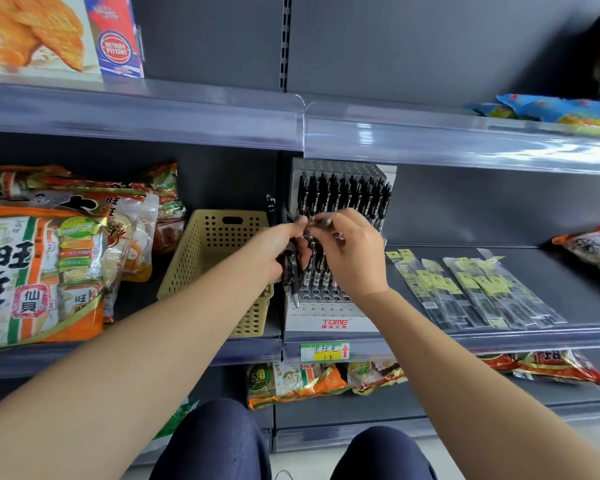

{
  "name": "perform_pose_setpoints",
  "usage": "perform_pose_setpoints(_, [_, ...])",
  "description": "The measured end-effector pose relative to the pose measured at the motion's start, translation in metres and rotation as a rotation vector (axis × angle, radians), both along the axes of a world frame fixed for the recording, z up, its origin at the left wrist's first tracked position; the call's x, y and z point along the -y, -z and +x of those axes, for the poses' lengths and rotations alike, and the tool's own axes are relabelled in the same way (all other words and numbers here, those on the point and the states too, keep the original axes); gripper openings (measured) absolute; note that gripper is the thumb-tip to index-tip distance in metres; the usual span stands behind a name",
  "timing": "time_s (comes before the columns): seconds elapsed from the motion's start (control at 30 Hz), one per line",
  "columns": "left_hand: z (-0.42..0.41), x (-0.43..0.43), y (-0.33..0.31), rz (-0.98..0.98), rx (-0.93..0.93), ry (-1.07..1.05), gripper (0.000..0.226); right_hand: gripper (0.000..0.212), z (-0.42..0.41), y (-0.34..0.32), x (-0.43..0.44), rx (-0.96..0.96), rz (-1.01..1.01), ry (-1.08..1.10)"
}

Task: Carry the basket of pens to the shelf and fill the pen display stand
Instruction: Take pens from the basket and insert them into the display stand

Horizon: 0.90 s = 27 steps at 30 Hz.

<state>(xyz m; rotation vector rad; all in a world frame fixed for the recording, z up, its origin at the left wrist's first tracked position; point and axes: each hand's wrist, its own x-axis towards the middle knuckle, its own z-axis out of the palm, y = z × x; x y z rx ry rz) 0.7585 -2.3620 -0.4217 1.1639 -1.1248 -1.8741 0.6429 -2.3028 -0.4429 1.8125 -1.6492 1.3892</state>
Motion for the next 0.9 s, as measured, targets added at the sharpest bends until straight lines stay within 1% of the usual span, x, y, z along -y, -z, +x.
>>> perform_pose_setpoints(0.07, [-0.005, -0.005, 0.003, -0.039, 0.009, -0.01, 0.017, 0.019, -0.008, -0.003, -0.004, 0.09, 0.029, 0.063])
perform_pose_setpoints(0.1, [-0.006, -0.006, 0.005, -0.058, 0.025, -0.025, 0.017, 0.02, -0.012, -0.005, -0.007, 0.131, 0.042, 0.086])
perform_pose_setpoints(0.2, [-0.013, -0.013, 0.007, -0.109, 0.062, -0.004, 0.029, 0.008, -0.026, -0.01, -0.019, 0.302, 0.046, 0.126])
perform_pose_setpoints(0.3, [-0.02, -0.019, 0.009, -0.152, 0.078, 0.023, 0.038, 0.011, -0.04, -0.009, -0.027, 0.412, 0.024, 0.172])
perform_pose_setpoints(0.33, [-0.022, -0.019, 0.01, -0.16, 0.072, 0.02, 0.045, 0.011, -0.044, -0.007, -0.03, 0.418, 0.029, 0.194])
perform_pose_setpoints(0.37, [-0.025, -0.02, 0.012, -0.163, 0.065, 0.011, 0.057, 0.012, -0.048, -0.004, -0.032, 0.417, 0.036, 0.217])
perform_pose_setpoints(0.43, [-0.03, -0.02, 0.016, -0.181, 0.081, 0.019, 0.092, 0.013, -0.056, 0.002, -0.035, 0.422, 0.061, 0.256])
perform_pose_setpoints(0.47, [-0.034, -0.017, 0.02, -0.191, 0.092, 0.025, 0.102, 0.013, -0.059, 0.005, -0.037, 0.424, 0.082, 0.269])
perform_pose_setpoints(0.6, [-0.041, -0.018, 0.025, -0.198, 0.105, 0.027, 0.096, 0.014, -0.072, 0.017, -0.038, 0.426, 0.176, 0.32])
perform_pose_setpoints(0.9, [-0.048, -0.015, 0.034, -0.18, 0.103, 0.037, 0.096, 0.018, -0.086, 0.034, -0.03, 0.422, 0.293, 0.39])
